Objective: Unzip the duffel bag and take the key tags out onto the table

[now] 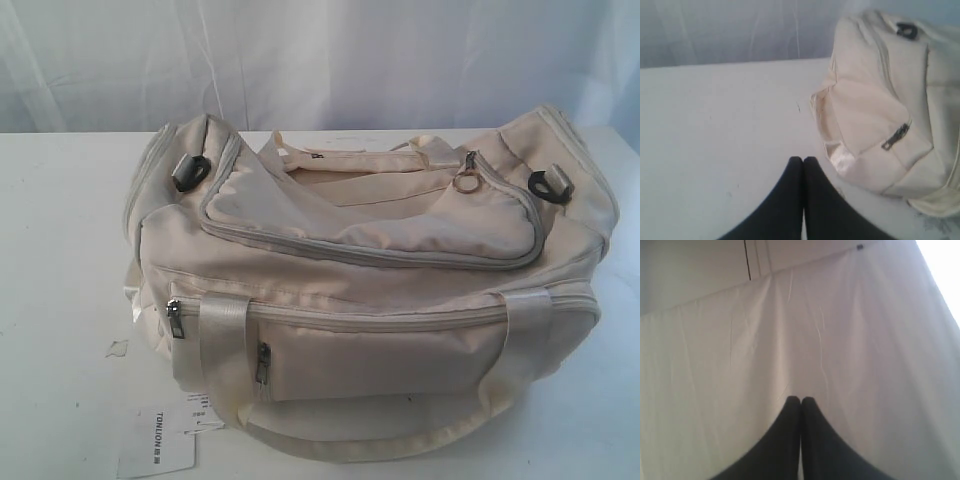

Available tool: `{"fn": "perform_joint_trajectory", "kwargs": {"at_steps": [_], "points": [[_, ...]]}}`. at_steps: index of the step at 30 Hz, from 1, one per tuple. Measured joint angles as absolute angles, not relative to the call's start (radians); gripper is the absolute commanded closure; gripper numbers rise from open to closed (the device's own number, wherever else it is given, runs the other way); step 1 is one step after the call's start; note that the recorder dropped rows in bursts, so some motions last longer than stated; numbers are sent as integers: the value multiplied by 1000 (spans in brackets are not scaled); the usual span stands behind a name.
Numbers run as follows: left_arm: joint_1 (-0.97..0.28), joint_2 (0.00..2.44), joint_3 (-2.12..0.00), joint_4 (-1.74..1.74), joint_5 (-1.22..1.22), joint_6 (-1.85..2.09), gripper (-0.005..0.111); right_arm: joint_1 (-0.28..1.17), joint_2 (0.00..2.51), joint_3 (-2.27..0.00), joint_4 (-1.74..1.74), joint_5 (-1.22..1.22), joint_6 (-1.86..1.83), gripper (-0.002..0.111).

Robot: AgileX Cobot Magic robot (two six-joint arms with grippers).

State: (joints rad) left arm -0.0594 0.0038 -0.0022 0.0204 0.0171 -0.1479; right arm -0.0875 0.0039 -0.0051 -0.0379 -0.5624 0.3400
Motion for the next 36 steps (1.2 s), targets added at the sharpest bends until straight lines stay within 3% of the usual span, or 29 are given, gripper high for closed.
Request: {"fn": "perform_joint_trajectory", "kwargs": {"at_steps": [7,13,17,27,36], "points": [[-59,2,-2,20,-383,-185,107,-87,4,-18,45,-378,545,108],[-59,0,-2,20,-704,-206,107,-87,89,-160,101,-217,438,108],[-59,0,-2,17,-749,-206,107,-87,208,-274,103,-106,318,108],[-59,7,-117,-60,-462,-198,107,-87,630,-514,81,45,145,108],[-60,298,-426,-60,97,100,107,-87,989,-835,81,411,52,108]]}}
